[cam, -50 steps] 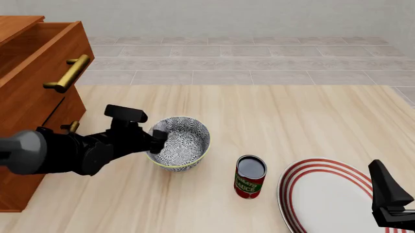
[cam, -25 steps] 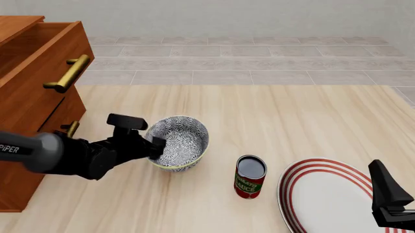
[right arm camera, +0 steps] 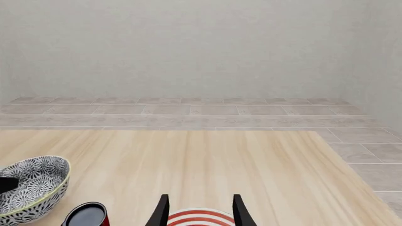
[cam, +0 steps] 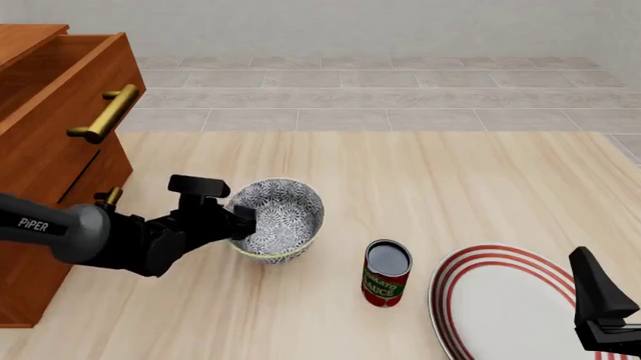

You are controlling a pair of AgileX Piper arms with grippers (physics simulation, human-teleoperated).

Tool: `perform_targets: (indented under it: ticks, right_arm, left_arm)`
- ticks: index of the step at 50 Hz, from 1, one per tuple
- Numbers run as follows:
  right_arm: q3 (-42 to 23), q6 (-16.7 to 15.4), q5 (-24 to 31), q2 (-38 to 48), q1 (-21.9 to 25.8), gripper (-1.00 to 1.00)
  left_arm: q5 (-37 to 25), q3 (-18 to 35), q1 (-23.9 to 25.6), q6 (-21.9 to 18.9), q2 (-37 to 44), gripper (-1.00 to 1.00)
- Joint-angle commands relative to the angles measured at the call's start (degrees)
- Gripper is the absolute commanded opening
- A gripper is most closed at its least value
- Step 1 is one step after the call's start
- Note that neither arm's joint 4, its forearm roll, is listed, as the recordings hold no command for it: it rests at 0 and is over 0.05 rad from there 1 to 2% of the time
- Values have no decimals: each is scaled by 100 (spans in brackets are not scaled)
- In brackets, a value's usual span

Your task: Put the bowl on top of the cabinet.

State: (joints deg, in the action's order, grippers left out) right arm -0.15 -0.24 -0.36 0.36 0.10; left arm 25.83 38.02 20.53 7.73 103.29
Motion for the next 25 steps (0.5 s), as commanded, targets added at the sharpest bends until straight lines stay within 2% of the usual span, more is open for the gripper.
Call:
perform_targets:
  ticks: [1,13,25]
  right_arm:
    - [0,0,0,0,-1,100]
    - [0,0,0,0,0,100]
    - [0,0,0,0,-1,100]
  left_arm:
    - [155,-131,-42,-224,774,-100]
    - [171,-399,-282,-467,365,-100]
    - [-128,-776,-321,-568,-772,-100]
